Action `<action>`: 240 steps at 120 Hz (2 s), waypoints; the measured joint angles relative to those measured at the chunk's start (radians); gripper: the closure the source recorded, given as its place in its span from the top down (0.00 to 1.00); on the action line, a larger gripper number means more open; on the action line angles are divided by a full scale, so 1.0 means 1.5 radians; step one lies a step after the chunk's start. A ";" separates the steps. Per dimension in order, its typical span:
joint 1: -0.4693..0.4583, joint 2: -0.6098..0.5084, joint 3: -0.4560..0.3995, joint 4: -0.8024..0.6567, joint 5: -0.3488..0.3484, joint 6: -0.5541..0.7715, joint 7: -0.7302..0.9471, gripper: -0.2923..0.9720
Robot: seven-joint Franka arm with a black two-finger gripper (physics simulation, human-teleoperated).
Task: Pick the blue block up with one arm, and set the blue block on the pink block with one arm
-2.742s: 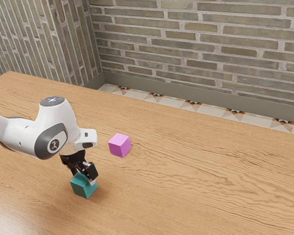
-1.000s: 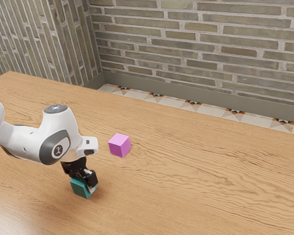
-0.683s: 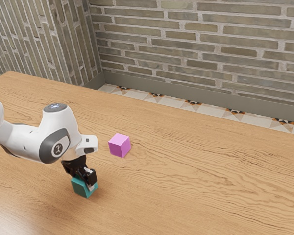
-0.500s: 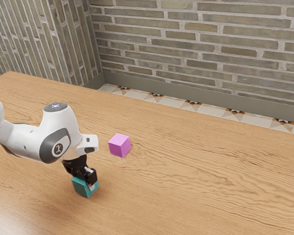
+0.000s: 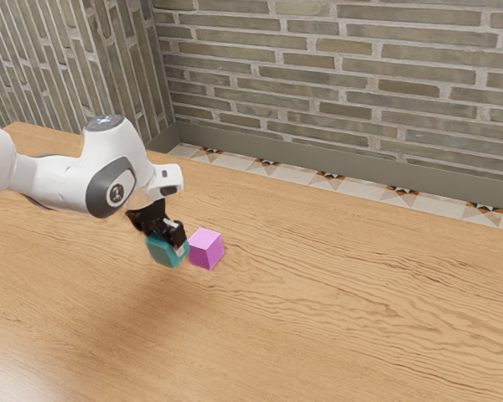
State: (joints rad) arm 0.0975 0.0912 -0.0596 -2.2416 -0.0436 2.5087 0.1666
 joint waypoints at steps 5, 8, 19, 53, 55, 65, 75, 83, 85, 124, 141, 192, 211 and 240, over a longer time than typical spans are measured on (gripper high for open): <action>0.004 0.016 0.001 0.024 0.000 -0.009 0.001 0.53; 0.006 0.028 0.002 0.042 0.000 -0.015 0.002 0.53; 0.006 0.074 0.011 0.115 -0.001 -0.055 0.005 0.53; 0.007 0.197 0.021 0.305 0.001 -0.206 0.017 0.52; 0.007 0.200 0.020 0.310 0.001 -0.212 0.018 0.52; 0.007 0.209 0.019 0.322 0.001 -0.237 0.023 0.52; 0.007 0.211 0.017 0.330 0.000 -0.253 0.027 0.52; 0.006 0.212 0.015 0.343 0.000 -0.266 0.030 0.52; 0.006 0.212 0.014 0.345 0.000 -0.268 0.031 0.52; 0.005 0.244 0.003 0.392 -0.002 -0.301 0.040 0.52; 0.005 0.248 0.003 0.395 -0.004 -0.306 0.036 0.52; -0.001 0.271 -0.006 0.432 -0.003 -0.317 -0.005 0.52; -0.001 0.296 -0.006 0.465 0.001 -0.321 -0.017 0.53; -0.002 0.308 -0.006 0.482 0.005 -0.329 -0.030 0.53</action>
State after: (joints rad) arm 0.0952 0.5537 -0.0692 -1.5179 -0.0363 2.0158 0.1218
